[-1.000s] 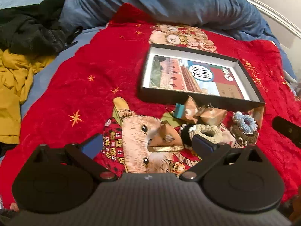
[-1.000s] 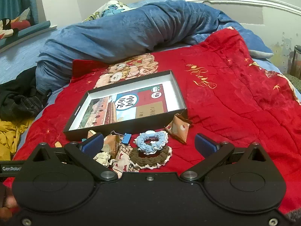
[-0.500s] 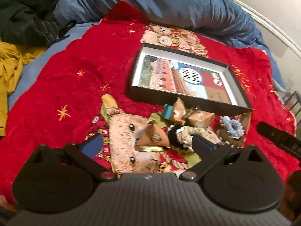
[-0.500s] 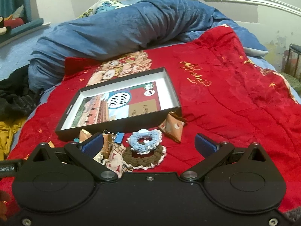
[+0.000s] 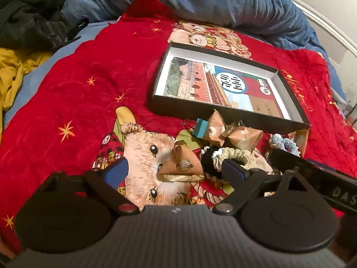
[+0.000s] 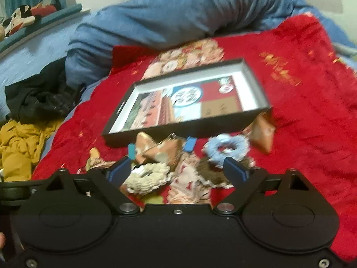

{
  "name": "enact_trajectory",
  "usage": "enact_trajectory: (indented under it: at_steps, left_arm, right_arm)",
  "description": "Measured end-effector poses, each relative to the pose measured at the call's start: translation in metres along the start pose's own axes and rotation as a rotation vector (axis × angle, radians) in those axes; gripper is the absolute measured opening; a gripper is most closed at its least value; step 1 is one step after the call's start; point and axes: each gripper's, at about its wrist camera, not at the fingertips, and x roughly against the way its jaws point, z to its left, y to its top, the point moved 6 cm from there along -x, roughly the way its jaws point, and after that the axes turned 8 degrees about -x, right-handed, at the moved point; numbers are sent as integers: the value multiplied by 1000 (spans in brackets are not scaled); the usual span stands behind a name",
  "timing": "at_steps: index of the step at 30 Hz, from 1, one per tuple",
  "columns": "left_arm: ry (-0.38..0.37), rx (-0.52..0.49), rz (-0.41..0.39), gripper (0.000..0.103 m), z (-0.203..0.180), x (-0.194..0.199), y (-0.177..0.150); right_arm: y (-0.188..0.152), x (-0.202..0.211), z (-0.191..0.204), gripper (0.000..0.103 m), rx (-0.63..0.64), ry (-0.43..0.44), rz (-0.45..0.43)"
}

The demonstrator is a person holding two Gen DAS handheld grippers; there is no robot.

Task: Organize objects
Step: 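Move both grippers toward the pile of small items beside the black box, then close the left gripper on a tan paper packet while the right gripper grasps the cream scrunchie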

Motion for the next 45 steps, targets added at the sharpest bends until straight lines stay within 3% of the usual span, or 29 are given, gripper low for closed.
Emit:
enact_trajectory:
  at_steps: [2, 8, 13, 27, 45]
  left_arm:
    - [26, -10, 4, 90, -1, -6, 2]
    - [18, 56, 39, 85, 7, -21, 3]
    - [-1, 67, 87, 85, 5, -32, 2]
    - [89, -14, 74, 84, -1, -35, 4]
    - [58, 31, 87, 76, 0, -36, 2]
  right_arm:
    - [1, -9, 1, 76, -21, 15, 16]
    - [0, -36, -4, 74, -134, 72, 96]
    - [-6, -47, -8, 59, -186, 87, 142]
    - [-16, -51, -12, 58, -227, 88, 177]
    - [-19, -63, -13, 53, -283, 120, 194]
